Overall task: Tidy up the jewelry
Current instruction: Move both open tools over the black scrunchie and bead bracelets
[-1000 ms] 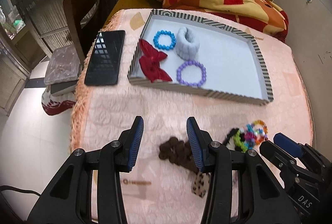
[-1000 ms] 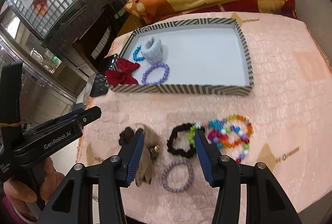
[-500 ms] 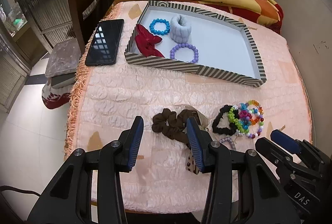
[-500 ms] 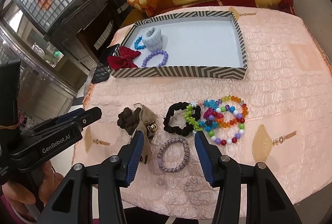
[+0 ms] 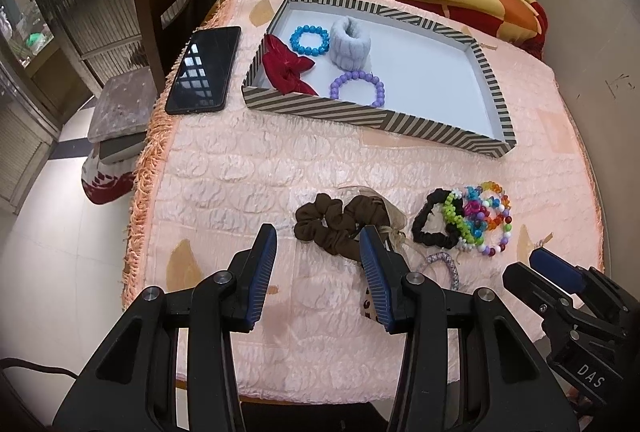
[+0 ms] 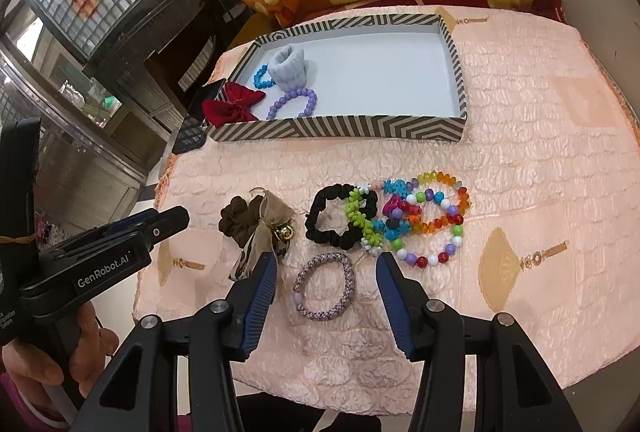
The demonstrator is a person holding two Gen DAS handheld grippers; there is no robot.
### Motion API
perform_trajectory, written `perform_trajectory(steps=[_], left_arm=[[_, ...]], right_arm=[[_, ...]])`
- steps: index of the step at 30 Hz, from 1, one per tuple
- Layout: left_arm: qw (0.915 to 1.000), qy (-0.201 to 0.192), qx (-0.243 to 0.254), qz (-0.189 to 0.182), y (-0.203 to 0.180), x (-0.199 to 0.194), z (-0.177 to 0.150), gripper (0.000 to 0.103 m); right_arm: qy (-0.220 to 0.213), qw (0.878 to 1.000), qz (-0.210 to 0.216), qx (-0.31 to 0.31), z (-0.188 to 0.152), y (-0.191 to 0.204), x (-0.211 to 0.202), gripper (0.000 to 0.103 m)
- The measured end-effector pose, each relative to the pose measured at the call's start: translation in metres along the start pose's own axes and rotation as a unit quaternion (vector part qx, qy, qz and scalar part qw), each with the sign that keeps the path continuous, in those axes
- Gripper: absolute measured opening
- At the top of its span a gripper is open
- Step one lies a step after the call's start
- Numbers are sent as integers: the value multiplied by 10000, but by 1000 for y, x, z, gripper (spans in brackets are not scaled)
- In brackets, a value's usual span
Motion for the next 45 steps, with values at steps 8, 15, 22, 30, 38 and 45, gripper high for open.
perform_trajectory(steps=[8,15,22,30,38,45], left_arm=[[9993,91,-242,-271,7,-2,0,50],[9982,198,-441,-359,16,-1,-1,51],[9980,270,-425,-378,15,3,-4,51],[9980,326,-322,-446,4,7,-4,51],[9974,341,220,-593,-32,13,5,51],[9943,404,765,-621,-66,30,17,51]], right_arm=[[37,10000,-15,-60,-6,1,1,50],[195,9998,-29,-92,-19,-2,9,50],[360,9992,-150,19,-35,-19,15,50],[258,9991,-274,169,-32,-39,4,50],[112,9984,-374,409,-27,-63,0,50],[30,9975,-479,517,-17,-76,0,50]])
Point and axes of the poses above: each gripper's, at about its wrist camera, not at the fingertips, and x roughly the way its jaws point, y to its left, z to its top, the point moved 10 cm from there along x, roughly the way its jaws point, and after that the axes turned 5 degrees about z, right-handed, at the moved point
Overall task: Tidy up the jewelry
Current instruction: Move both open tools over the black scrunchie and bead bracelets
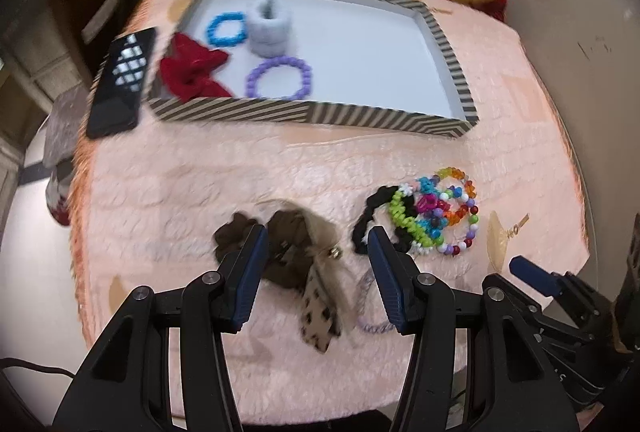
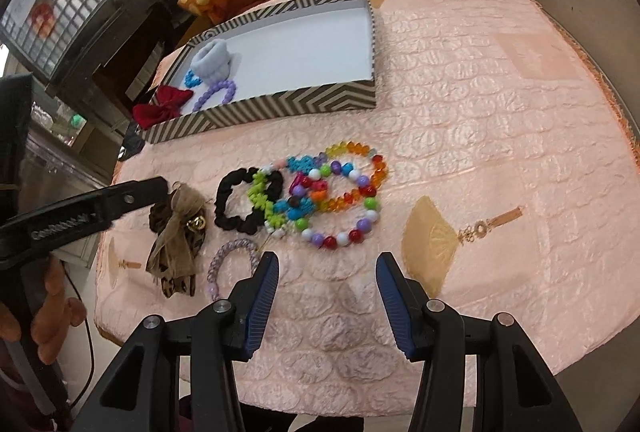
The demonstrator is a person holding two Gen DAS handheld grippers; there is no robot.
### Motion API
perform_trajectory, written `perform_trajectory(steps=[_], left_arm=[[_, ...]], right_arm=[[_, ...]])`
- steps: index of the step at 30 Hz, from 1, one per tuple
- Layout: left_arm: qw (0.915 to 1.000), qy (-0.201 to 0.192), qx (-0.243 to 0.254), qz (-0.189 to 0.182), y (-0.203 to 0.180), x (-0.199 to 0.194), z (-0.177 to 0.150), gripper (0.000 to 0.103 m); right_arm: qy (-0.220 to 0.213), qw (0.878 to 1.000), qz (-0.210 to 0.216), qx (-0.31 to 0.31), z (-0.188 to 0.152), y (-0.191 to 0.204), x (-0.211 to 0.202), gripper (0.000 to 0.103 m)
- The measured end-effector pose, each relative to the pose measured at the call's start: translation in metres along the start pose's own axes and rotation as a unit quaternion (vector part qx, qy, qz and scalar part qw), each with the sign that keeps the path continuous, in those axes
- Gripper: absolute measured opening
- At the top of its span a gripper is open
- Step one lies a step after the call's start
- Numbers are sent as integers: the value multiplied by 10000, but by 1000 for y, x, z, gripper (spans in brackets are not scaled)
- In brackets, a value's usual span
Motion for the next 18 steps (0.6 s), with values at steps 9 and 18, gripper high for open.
perform_trajectory(steps=[9,18], left_arm=[[9971,358,670,99,-14,39,8,51],[9955,544,768,141,-6,55,8,51]], right_arm=[[-93,9998,-97,134,13,-11,4,50],[-67,9992,-354,-164,42,-22,33,38]])
Point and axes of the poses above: each gripper's, at about its wrist camera, not at the fingertips, and x roughly the way its jaws point, y to its left, z to its top, the point moved 10 cm from there along x, roughly the way its jaws point, and after that the axes turned 5 degrees about z, right-handed, at the moved point
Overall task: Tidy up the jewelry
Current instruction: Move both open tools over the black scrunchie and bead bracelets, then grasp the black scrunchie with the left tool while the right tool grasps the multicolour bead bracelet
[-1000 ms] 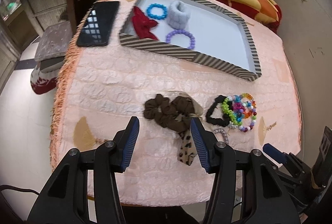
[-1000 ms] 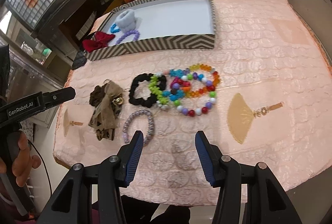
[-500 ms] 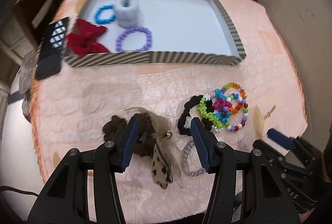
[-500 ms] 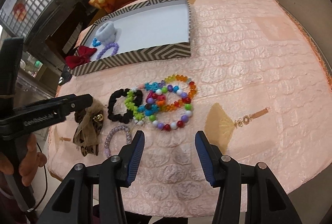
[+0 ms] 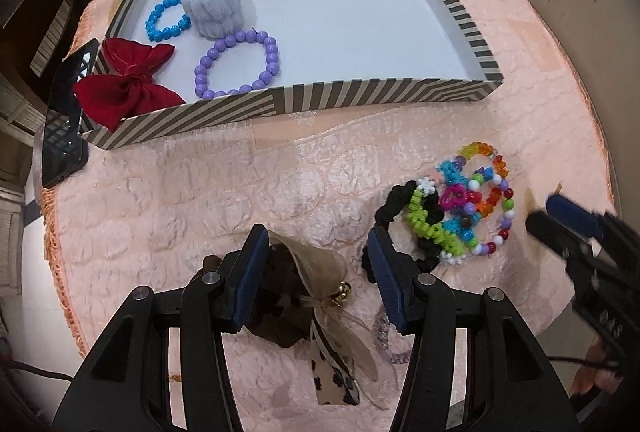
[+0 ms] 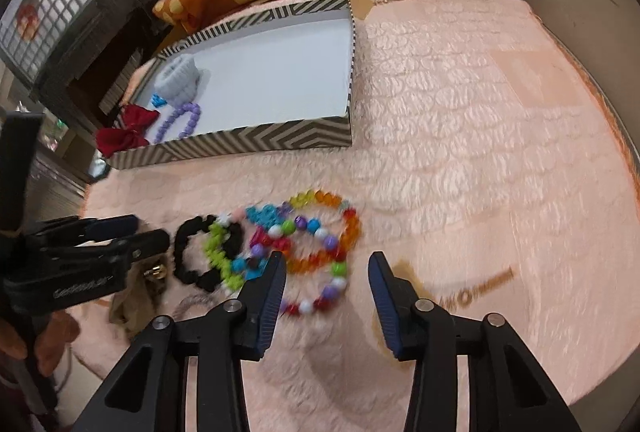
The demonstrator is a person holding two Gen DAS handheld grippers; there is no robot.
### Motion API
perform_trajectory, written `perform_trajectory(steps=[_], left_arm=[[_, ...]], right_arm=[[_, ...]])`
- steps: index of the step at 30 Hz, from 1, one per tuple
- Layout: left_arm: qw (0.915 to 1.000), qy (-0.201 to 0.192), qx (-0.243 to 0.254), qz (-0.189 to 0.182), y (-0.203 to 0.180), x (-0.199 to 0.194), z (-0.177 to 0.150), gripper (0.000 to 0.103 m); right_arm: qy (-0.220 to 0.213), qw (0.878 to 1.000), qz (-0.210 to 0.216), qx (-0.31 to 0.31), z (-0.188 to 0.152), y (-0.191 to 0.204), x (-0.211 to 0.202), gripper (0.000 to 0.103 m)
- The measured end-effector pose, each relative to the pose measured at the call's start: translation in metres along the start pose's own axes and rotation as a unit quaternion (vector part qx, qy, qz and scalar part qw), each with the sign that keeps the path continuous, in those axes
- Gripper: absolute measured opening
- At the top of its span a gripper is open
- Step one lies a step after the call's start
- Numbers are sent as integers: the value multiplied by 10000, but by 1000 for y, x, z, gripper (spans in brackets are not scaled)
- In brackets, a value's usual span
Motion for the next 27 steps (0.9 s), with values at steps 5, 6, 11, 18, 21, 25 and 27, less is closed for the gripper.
perform_trajectory(steps=[5,6,11,18,21,25,27], left_arm=[[9999,83,113,-67,-2,8,3,51],[9998,90,159,-97,-3,9,3,51],[9992,173,313,-154,-9,18,7,51],[9978,254,546,-273,-15,25,18,51],[9968,295,369,-651,-11,21,26,51],[9951,271,637,-708,-12,20,25,51],[9937,318,670,-841,-17,20,24,51]], right_arm=[[282,9990,-197,-269,2,-6,20,34],[303,9990,-192,-278,2,-6,22,34],[373,9991,-120,-151,-2,-9,33,28],[245,9997,-5,-19,-5,-9,31,14],[244,9997,19,36,-6,-11,31,14],[291,9995,65,84,-8,-13,32,14],[311,9994,78,103,-9,-14,31,14]])
Point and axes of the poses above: each gripper's, at about its wrist camera, not at the fingertips, and x roughly the way its jaws point, y to its left, z to its top, the point moved 10 cm from there along x, roughly the way its jaws point, and after that the axes turned 5 degrees about z, right-handed, at the moved point
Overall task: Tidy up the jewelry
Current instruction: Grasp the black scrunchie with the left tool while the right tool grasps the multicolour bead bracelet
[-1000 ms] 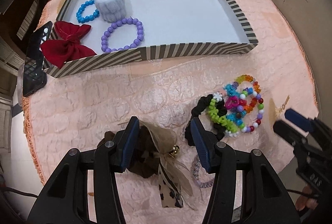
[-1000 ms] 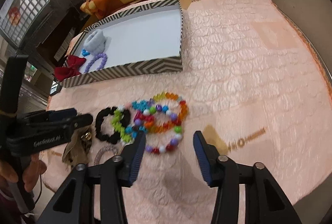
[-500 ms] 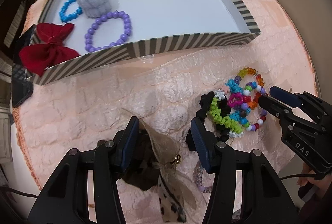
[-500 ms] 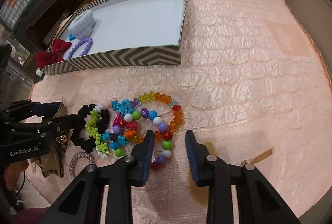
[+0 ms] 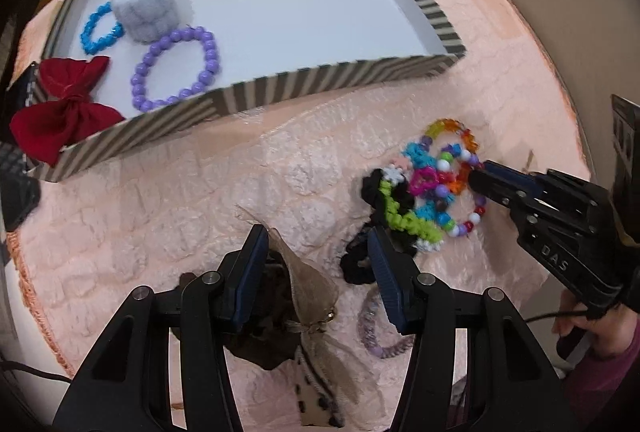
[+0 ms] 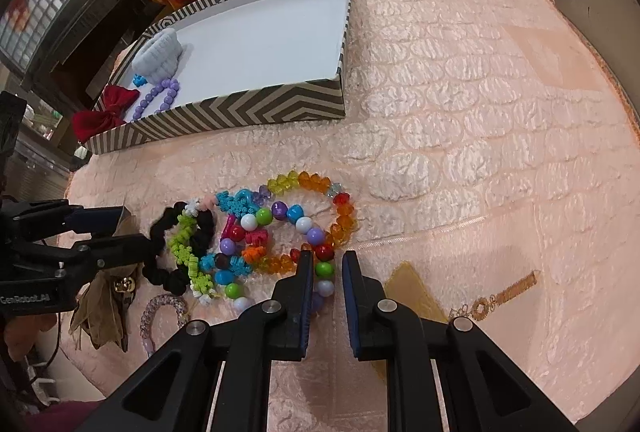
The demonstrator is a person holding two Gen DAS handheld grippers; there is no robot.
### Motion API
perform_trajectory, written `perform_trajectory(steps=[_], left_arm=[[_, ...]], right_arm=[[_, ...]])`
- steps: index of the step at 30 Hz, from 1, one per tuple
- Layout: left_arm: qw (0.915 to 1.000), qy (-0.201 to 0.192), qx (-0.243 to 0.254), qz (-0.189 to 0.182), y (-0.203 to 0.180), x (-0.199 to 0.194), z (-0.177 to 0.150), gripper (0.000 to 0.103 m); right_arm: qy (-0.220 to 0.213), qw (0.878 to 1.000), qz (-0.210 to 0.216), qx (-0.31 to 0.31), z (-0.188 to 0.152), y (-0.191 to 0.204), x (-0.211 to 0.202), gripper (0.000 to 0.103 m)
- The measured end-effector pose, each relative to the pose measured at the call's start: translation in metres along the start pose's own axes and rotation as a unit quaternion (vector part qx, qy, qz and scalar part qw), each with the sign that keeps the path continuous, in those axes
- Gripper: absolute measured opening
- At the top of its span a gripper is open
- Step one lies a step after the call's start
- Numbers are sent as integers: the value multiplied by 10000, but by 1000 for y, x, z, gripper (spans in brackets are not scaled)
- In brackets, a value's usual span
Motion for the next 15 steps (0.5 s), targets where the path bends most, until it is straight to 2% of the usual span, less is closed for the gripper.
perform_trajectory(steps=[7,14,15], left_arm=[[9995,-28,58,-321,-8,-7,1,58],[9996,103,266,14,-11,4,-9,58],[9994,116,306,78,-12,7,-10,58]], right_arm=[[50,9999,58,79,-3,-3,-1,14],[-106,9996,89,230,-2,-3,0,14],[-128,9995,92,256,-2,-3,-1,9]])
Point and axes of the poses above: each gripper's, at about its wrist camera, not at the fingertips, and x roughly the way its jaws point, y to its left, z to its top, the point moved 10 cm from there along x, roughly the way its jaws point, and after that the axes turned 5 degrees about z, right-handed, at the moved point
